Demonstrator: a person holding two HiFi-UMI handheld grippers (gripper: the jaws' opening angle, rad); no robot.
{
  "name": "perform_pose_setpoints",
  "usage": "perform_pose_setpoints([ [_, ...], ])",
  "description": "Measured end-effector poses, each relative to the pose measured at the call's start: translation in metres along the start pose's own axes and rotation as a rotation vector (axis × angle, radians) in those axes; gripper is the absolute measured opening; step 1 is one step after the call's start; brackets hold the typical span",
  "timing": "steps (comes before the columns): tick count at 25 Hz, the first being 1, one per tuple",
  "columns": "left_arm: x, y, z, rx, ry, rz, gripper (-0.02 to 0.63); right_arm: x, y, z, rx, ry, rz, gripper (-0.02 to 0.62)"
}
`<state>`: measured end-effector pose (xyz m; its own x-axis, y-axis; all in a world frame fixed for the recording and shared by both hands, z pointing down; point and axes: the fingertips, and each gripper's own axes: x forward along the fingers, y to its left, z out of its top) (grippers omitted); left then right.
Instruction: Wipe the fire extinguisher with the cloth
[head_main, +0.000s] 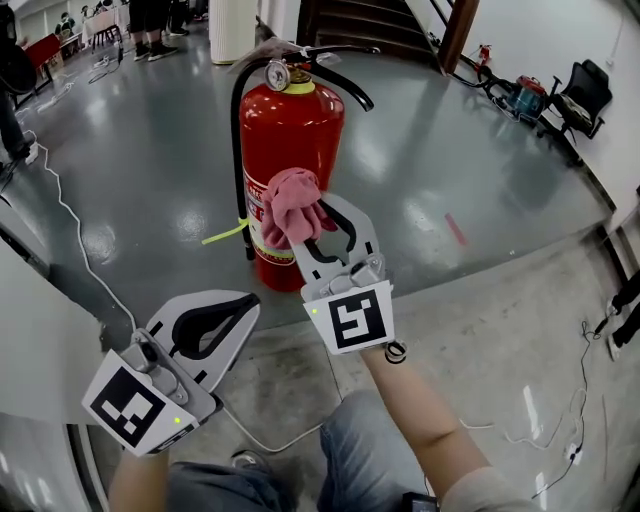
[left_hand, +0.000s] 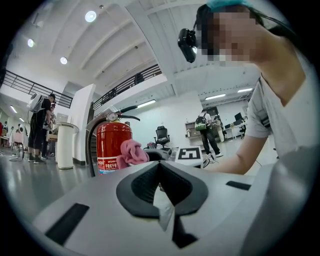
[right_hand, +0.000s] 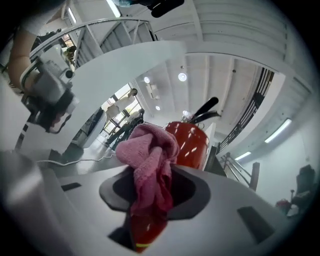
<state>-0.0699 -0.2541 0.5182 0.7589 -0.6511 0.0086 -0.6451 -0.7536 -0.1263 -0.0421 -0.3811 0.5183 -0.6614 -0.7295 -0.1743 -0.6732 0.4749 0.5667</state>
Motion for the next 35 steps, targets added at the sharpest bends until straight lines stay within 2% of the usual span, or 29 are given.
perform_pose_setpoints([
  [4,0.0,0.003,-0.005,-0.022,0.018,0.006,0.008,-0.01,0.035,-0.052,0.011,0.099,0.036,0.137],
  [8,0.002,0.005,0.0,0.005,-0.017,0.015,0.009,-0.019,0.067,-0.1,0.036,0.197,0.087,0.137],
  [13,0.005,0.0,-0.003,0.016,-0.011,0.004,0.008,-0.023,0.079,-0.118,0.061,0.258,0.117,0.138],
  [17,0.006,-0.006,-0.001,0.02,-0.013,-0.005,0.009,-0.02,0.065,-0.101,0.075,0.264,0.123,0.138],
  [26,0.005,-0.011,0.01,0.033,-0.014,-0.006,0.008,0.007,-0.036,0.033,0.064,-0.003,0.007,0.141],
  [29,0.006,-0.012,0.017,0.046,-0.028,-0.003,0.009,0.009,-0.062,0.062,0.041,-0.055,-0.046,0.141],
  [32,0.005,-0.011,0.022,0.052,-0.045,0.003,0.009,0.008,-0.058,0.057,0.037,-0.066,-0.053,0.141],
  [35,0.004,-0.012,0.019,0.055,-0.036,0.005,0.008,0.002,-0.034,0.025,-0.003,-0.016,-0.036,0.14],
])
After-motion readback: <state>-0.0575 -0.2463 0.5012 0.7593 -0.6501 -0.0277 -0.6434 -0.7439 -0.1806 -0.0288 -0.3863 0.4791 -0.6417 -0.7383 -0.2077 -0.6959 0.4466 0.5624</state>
